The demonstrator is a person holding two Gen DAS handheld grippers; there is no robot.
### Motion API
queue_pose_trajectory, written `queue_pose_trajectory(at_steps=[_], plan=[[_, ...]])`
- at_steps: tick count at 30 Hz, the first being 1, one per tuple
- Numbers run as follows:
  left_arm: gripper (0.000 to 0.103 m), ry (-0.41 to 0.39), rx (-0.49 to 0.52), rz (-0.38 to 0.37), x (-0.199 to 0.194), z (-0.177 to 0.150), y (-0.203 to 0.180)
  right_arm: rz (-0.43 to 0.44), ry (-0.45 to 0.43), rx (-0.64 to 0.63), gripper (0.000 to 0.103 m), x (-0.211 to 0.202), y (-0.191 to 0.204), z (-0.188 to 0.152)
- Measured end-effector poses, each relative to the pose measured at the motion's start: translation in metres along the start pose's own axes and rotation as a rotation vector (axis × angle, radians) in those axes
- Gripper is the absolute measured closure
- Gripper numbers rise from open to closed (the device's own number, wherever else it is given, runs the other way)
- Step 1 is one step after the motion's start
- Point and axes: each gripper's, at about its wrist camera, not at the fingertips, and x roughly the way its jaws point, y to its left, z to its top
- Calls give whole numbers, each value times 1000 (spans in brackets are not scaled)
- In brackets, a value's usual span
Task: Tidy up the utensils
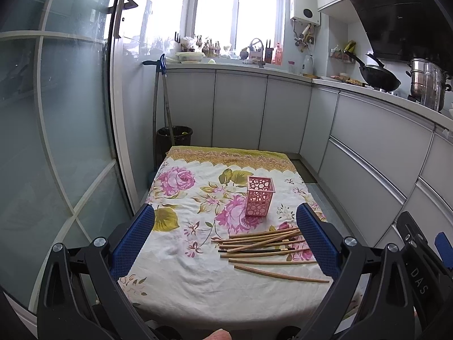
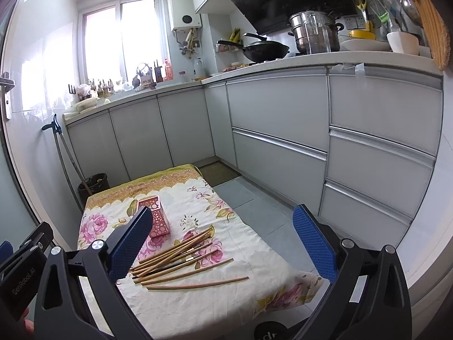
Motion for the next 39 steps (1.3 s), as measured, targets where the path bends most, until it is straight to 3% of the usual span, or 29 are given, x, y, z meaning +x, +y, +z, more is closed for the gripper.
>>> queue_pose_trajectory(at_steps=[6,10,12,17,20,22,27,30,39], plan=[[7,48,22,0,23,-4,-7,-17,43,8,7,24,-1,-4],[7,142,107,-76,56,-7,-26,-45,109,96,7,48,-23,-8],[7,211,227,-156,80,-11,-46,-59,159,181,7,64,-45,-11],[7,481,586,-526,138,-48,-116,-137,229,344,7,103,-99,-20],[7,579,739,-679,162,-68,-152,-186,261,368,7,123,-120,-27],[7,671,823,-742,184,-82,-178,-196,288,395,7,136,-131,-32],[10,906,971,-789,240,-114,-221,-195,361,434,7,164,-145,-41],[24,1009,1008,-795,271,-126,-234,-185,393,462,7,175,-152,-44],[52,1082,1148,-796,296,-149,-245,-162,478,503,7,197,-153,-54]])
